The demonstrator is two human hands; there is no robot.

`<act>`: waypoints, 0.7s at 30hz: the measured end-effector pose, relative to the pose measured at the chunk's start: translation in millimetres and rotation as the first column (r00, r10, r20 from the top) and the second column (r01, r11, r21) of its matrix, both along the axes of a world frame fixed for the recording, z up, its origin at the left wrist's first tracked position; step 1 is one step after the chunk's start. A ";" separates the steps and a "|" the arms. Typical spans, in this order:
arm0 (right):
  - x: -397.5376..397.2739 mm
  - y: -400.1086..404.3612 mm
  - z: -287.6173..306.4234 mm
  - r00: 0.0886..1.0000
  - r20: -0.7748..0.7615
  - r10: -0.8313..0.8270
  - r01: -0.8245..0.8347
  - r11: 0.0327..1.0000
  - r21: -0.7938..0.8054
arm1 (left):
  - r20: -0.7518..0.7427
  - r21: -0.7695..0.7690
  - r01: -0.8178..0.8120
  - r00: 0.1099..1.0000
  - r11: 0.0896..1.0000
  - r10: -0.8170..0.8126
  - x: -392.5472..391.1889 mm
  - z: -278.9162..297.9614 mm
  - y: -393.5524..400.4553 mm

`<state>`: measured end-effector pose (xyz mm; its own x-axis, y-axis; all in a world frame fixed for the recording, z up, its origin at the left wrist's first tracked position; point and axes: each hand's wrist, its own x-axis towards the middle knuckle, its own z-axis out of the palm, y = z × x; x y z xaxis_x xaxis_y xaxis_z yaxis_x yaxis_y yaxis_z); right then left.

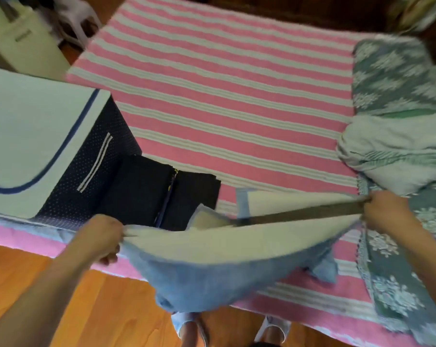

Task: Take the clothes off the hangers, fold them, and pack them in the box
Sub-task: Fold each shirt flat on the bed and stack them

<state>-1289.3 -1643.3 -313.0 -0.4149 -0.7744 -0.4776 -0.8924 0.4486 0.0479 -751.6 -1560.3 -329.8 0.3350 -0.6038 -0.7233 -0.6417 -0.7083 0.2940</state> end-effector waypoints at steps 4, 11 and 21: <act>-64.0 -50.6 106.1 0.908 0.334 -0.252 0.360 0.877 -0.317 | -0.232 -0.391 -0.297 0.948 0.871 0.219 -37.5 102.8 -102.5; -142.2 -141.1 351.8 0.797 0.595 0.102 0.451 0.555 -0.699 | -0.595 -0.690 -0.510 0.804 0.514 -0.001 -120.9 366.6 -245.1; -160.1 -37.5 487.9 0.603 0.669 0.435 0.672 0.176 -0.719 | -0.716 -0.693 -0.663 0.680 0.283 -0.160 -178.1 491.9 -187.4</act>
